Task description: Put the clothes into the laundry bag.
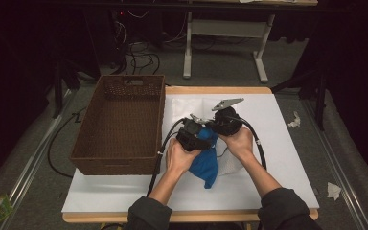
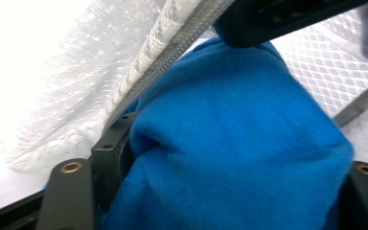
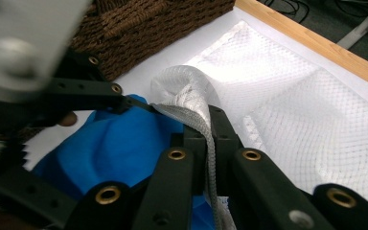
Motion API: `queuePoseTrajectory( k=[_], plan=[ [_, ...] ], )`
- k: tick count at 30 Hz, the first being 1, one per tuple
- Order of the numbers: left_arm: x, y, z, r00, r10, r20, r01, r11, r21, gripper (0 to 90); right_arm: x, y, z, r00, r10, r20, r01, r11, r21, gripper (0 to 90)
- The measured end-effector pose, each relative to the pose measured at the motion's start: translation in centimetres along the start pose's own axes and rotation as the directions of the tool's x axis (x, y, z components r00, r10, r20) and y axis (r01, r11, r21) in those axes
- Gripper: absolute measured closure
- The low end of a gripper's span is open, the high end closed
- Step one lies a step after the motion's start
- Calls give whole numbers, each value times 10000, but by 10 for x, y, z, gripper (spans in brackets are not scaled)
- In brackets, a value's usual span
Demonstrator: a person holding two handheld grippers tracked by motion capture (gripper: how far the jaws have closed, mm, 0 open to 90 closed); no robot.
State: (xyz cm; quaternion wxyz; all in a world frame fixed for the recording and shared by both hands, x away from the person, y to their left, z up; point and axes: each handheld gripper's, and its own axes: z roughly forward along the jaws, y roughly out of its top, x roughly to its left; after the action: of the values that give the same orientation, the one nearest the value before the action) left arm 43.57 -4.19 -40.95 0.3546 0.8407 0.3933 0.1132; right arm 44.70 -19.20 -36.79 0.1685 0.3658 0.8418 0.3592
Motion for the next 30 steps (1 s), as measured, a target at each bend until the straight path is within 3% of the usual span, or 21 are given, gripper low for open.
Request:
queuePoseTrajectory(
  k=[8, 11, 16, 21, 24, 30],
  plan=[
    [-4, -3, -15, 9991, 423, 49, -424, 9990, 139, 225, 0, 0, 1, 10000, 18, 6, -18, 10000, 17, 895],
    [-7, -8, -17, 9986, 493, 212, -496, 9986, 166, 178, 0, 0, 0, 9999, 116, -39, -116, 9999, -115, 895],
    [-12, -20, -16, 9975, 701, 83, -703, 9972, 256, 165, -3, -1, 0, 9997, 236, -85, -237, 9996, -135, 895],
    [-14, -32, -8, 9966, 817, -114, -809, 9953, 532, 173, -1, 0, 1, 9998, 185, -78, -186, 9998, -86, 895],
    [-18, -40, -2, 9933, 1081, -413, -1062, 9933, 452, 229, -1, 0, 2, 9997, 196, -109, -196, 9998, -47, 895],
    [-20, -46, 14, 9900, 1150, -821, -1076, 9901, 902, 311, 0, -1, 4, 9997, 208, -151, -208, 9998, -20, 895]
  ],
)
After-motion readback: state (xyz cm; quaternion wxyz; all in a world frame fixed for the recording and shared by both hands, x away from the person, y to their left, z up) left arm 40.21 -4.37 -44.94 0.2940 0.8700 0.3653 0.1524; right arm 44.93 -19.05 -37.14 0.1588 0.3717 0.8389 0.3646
